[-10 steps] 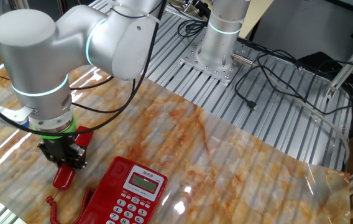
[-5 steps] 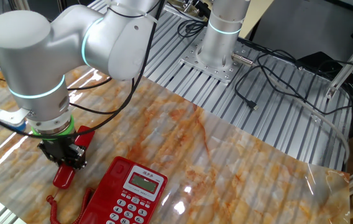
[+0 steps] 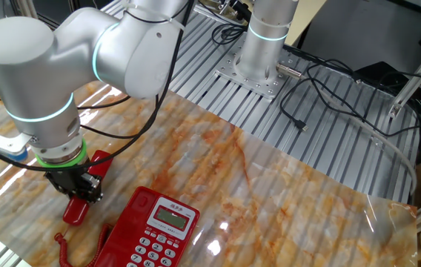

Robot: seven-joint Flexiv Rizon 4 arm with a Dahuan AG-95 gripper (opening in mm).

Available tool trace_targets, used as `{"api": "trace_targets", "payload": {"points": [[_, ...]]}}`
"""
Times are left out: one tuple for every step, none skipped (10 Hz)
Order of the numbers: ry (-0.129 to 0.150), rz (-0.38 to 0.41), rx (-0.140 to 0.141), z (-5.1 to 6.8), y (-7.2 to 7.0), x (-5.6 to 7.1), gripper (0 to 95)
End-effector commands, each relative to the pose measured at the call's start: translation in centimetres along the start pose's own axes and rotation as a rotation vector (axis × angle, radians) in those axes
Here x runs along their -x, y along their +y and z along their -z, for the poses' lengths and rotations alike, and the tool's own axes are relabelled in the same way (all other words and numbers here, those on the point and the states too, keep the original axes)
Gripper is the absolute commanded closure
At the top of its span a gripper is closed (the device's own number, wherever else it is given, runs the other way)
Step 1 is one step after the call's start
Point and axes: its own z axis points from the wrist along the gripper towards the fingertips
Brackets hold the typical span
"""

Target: Place the handset of the telephone on the corresponding phone cradle

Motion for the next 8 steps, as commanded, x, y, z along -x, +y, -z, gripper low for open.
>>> {"api": "trace_targets", "payload": {"points": [[0.004, -0.001, 0.001, 0.4, 0.1, 0.1, 95.0], [0.007, -0.002, 0.001, 0.7, 0.0, 0.1, 95.0], [0.007, -0.002, 0.001, 0.8, 0.0, 0.1, 95.0], [0.007, -0.003, 0.001, 0.8, 0.0, 0.1, 95.0], [0.007, -0.005, 0.002, 0.9, 0.1, 0.2, 95.0], [0.007, -0.005, 0.002, 1.0, 0.1, 0.2, 95.0], [0.011, -0.004, 0.002, 1.4, 0.1, 0.2, 95.0], [0.02, -0.005, 0.003, 1.7, 0.1, 0.3, 95.0]]}}
